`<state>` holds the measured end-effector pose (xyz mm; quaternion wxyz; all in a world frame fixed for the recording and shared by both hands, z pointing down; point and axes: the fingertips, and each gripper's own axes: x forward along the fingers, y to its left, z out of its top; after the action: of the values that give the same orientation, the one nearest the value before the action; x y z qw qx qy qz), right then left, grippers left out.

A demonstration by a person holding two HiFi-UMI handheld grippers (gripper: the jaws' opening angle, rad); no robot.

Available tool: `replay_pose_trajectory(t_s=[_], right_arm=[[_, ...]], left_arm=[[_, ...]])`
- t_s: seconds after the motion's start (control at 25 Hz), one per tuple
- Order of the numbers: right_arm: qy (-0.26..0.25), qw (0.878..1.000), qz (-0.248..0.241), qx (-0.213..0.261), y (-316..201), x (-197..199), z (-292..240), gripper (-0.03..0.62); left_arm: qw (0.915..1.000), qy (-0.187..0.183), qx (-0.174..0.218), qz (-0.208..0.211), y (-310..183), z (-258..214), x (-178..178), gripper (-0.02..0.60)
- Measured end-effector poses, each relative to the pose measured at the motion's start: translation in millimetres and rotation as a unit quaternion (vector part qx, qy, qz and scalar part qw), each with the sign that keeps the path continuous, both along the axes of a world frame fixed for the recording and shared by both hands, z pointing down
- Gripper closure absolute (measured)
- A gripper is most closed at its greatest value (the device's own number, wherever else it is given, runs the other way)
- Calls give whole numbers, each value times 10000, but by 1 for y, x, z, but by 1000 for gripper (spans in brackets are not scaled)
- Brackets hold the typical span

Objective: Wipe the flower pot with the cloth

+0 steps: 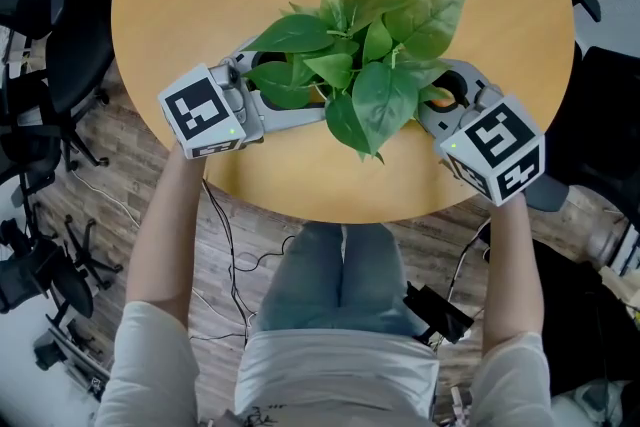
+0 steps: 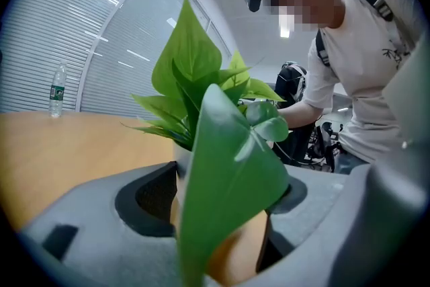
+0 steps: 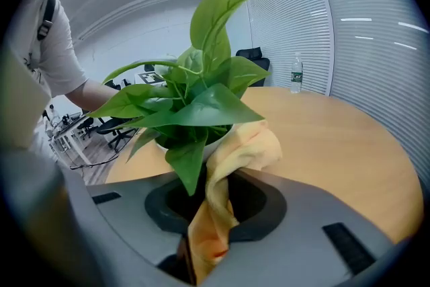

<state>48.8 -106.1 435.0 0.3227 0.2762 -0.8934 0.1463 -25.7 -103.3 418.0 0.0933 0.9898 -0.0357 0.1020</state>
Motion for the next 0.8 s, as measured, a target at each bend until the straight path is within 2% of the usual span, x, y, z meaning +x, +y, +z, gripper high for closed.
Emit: replay_pose_trajectory(t_s=[0.8], right_arm=[[-34,10000,-63,-56,19,-4,4,511]], left_arm=[[9963,-174,-26,-847,-1,1,2,229]])
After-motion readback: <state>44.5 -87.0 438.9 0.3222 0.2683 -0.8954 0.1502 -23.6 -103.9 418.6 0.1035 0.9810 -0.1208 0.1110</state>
